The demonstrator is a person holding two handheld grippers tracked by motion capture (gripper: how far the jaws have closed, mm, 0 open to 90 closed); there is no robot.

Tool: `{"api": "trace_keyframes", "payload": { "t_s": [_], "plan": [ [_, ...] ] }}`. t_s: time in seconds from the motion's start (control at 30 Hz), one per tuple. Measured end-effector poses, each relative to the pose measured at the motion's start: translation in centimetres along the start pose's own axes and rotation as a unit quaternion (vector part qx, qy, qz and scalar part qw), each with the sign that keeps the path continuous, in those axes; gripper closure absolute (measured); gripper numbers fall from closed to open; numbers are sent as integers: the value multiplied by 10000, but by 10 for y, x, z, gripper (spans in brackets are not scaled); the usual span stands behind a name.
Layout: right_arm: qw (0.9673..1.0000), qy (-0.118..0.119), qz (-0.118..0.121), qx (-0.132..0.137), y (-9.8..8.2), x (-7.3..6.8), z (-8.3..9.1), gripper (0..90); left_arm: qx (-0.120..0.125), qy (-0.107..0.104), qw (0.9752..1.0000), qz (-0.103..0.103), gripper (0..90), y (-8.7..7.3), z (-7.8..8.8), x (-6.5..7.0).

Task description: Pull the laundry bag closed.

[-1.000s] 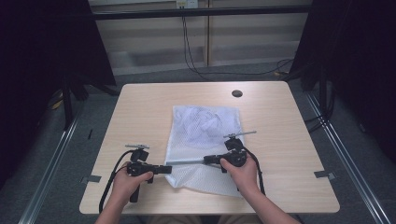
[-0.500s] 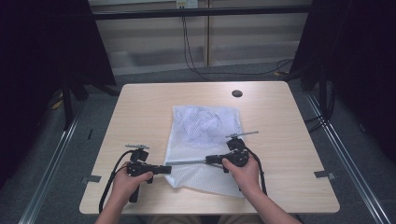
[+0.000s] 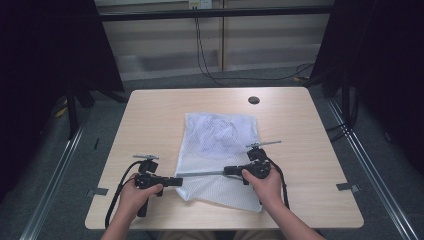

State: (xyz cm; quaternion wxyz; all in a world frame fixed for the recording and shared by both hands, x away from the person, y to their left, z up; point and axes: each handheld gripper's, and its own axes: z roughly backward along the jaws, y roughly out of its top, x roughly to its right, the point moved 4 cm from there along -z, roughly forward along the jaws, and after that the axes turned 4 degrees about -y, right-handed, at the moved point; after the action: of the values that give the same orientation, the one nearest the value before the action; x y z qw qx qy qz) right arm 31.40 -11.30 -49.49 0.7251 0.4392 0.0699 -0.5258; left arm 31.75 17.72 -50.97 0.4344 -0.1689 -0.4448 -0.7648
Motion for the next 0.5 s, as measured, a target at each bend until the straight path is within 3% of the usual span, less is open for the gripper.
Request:
{"api": "trace_keyframes", "payload": {
  "t_s": [0.5],
  "plan": [
    [10000,-5,-28,-13,-1,4,3,869,-16,-7,10000,15,882,0,0,0]
  ]
}}
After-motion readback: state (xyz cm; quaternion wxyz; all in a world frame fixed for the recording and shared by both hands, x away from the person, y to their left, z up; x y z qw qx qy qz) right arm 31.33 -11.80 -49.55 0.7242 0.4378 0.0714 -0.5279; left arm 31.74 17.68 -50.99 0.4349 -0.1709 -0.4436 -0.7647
